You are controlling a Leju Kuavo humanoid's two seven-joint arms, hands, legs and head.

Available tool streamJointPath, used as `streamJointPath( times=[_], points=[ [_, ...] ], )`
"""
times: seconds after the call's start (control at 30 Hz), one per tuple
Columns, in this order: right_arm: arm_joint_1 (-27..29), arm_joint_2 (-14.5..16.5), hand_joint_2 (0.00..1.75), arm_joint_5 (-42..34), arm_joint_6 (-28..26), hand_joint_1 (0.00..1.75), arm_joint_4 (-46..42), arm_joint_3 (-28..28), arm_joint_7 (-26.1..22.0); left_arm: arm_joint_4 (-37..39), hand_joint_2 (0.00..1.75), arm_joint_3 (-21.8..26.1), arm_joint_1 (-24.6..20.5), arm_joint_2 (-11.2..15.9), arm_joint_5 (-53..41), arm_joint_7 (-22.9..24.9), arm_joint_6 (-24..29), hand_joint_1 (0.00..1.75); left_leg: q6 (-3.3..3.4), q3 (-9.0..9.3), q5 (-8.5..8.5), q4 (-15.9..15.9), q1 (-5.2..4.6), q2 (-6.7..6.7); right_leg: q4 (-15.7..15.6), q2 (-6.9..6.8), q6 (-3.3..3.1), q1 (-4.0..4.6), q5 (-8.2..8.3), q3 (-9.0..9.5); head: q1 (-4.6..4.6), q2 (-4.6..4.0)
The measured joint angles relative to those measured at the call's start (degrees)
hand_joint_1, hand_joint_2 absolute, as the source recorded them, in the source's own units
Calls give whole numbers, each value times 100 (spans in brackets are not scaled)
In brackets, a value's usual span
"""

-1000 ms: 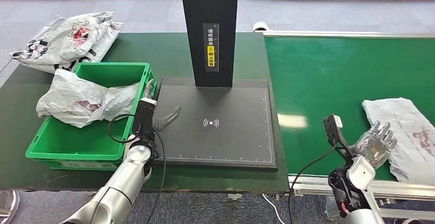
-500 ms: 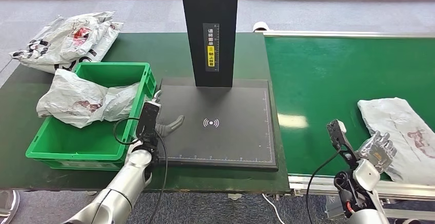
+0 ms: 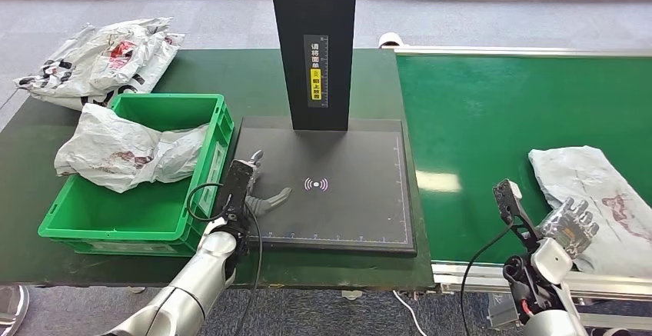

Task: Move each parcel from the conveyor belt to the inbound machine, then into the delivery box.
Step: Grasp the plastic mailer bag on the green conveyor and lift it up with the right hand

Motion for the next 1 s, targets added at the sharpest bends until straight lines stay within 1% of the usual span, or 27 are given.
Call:
streamJointPath(
  times=[0.23, 0.43, 0.57, 1.0],
  points=[
    [-62, -2, 175, 226, 56, 0, 20, -60, 120, -1, 175, 0, 0, 19, 32, -10, 97, 0, 0, 0, 0, 0, 0, -1, 0, 0, 0, -1, 0, 2, 0, 0],
    [-118, -4, 175, 355, 107, 0, 57, -92, 205, 33, 175, 0, -3, 33, 384, 56, -224, 0, 0, 1, 0, 0, 0, -2, 0, -1, 0, -1, 0, 2, 0, 0],
    [-116, -4, 175, 397, 105, 0, 61, -99, 242, 62, 175, 0, -13, 34, 534, 123, -334, 0, 0, 2, 0, 0, 0, -3, 0, -2, 0, -1, 0, 4, 0, -1],
    [-12, -17, 175, 521, 100, 0, 61, -193, 332, 110, 175, 0, -82, 34, 595, 229, -388, 0, 2, 8, 2, 0, 0, -4, 0, -4, 0, -4, 0, 9, 0, 1]
  ],
)
